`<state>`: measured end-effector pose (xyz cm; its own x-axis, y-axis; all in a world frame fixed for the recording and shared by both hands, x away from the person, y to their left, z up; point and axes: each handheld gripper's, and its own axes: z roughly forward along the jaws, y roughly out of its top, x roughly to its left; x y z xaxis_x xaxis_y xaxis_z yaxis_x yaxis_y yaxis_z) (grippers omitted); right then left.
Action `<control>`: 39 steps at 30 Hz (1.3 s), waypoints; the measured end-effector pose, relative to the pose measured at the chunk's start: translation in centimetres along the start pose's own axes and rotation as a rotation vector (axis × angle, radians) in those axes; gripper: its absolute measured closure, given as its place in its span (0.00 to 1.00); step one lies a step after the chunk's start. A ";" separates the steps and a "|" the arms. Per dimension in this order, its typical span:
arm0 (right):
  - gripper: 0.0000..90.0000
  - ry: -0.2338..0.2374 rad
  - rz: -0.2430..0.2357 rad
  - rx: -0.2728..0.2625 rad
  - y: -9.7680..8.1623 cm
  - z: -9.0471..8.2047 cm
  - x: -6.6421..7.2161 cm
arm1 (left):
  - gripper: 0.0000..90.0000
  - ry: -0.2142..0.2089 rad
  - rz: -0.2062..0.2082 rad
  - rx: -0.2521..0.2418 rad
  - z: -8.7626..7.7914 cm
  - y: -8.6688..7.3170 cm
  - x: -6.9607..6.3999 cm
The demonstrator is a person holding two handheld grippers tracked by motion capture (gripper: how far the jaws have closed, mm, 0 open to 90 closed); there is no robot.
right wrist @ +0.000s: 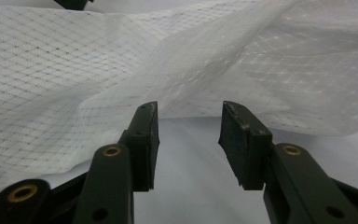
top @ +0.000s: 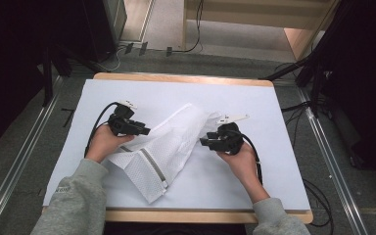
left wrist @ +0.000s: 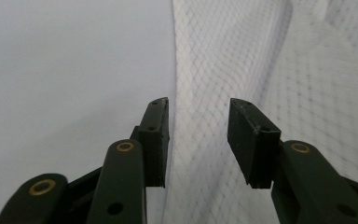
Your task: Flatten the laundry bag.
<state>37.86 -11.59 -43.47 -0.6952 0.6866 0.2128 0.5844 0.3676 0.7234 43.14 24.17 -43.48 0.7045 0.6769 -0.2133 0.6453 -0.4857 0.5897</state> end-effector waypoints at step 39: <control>1.00 0.058 0.055 0.019 0.7 3.4 1.2 | 1.00 0.004 -0.102 -0.048 1.1 -0.6 0.6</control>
<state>38.92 -8.39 -44.91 -0.6848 0.6686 0.2898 0.6297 0.3428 0.6971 43.55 24.28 -44.78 0.6347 0.7236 -0.2713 0.6988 -0.3874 0.6013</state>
